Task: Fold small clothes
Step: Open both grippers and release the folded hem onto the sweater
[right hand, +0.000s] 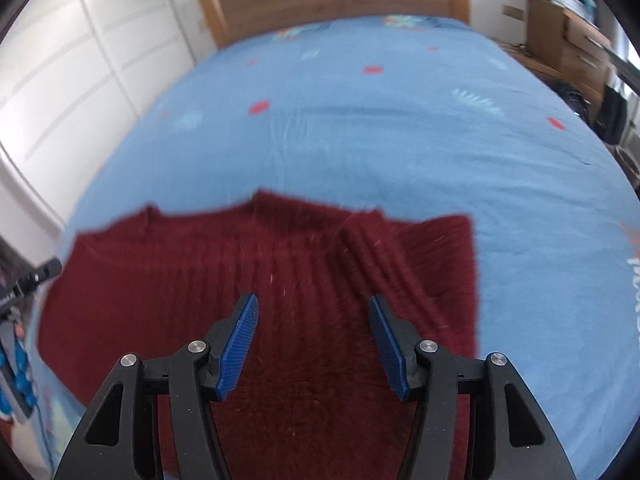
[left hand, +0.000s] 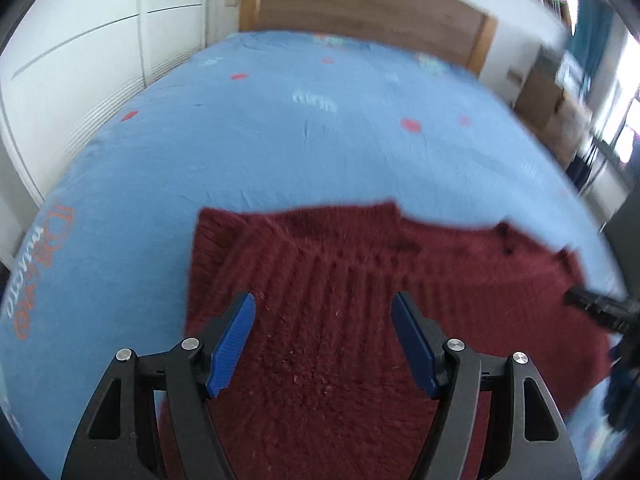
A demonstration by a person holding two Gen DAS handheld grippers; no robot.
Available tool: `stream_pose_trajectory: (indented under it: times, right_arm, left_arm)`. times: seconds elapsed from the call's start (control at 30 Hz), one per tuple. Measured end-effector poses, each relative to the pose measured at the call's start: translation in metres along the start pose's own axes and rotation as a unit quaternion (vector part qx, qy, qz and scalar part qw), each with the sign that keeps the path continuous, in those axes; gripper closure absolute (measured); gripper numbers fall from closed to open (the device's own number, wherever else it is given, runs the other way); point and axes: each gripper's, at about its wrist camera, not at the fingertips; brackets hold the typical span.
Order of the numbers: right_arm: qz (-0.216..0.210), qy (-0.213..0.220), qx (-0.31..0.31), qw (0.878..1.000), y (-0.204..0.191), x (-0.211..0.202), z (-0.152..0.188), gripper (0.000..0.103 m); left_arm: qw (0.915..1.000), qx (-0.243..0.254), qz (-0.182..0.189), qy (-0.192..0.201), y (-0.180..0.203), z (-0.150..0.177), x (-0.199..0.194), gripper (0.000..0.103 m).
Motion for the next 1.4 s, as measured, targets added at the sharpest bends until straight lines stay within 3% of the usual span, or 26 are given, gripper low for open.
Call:
stream_pose_trajectory:
  times: [0.07,0.13,0.3,0.47,0.63,0.97,1.2,1.4]
  right_arm:
    - [0.007,-0.002,0.000,1.000,0.007,0.008,0.000,0.044]
    - [0.021,0.003,0.012,1.000,0.015,0.005,-0.006,0.044]
    - [0.044,0.026,-0.007,0.999,0.013,-0.023,-0.006,0.043]
    - [0.028,0.046,-0.055,0.997,-0.016,-0.052,0.029,0.043]
    - [0.031,0.026,-0.095,0.995,-0.038,-0.045,0.065,0.043]
    - [0.056,0.020,-0.071,0.996,-0.012,-0.047,0.073,0.043]
    - [0.039,0.029,-0.083,0.995,-0.031,-0.049,0.071,0.042]
    - [0.033,0.016,-0.053,0.998,-0.013,-0.037,0.077,0.042]
  left_arm:
    - [0.9993,0.022,-0.017,-0.025,0.006,0.004,0.023,0.036]
    - [0.9992,0.027,-0.021,-0.020,0.005,0.004,0.028,0.035]
    - [0.9994,0.020,-0.023,0.019,0.005,0.013,-0.005,0.035]
    - [0.9985,0.026,-0.027,0.039,0.009,0.046,-0.031,0.035]
    - [0.9976,0.029,-0.049,0.038,0.014,0.077,-0.028,0.035]
    - [0.9972,0.022,-0.051,0.050,0.018,0.079,-0.032,0.035]
    - [0.9970,0.023,-0.053,0.051,0.021,0.083,-0.029,0.035]
    - [0.9972,0.024,-0.052,0.047,0.018,0.085,-0.027,0.035]
Point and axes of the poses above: each gripper's, at about its wrist camera, not at the fingertips, and x roughly the way its jaws point, y to its right, z to its underside, and after that the axes turned 4 degrees about -z, right-handed
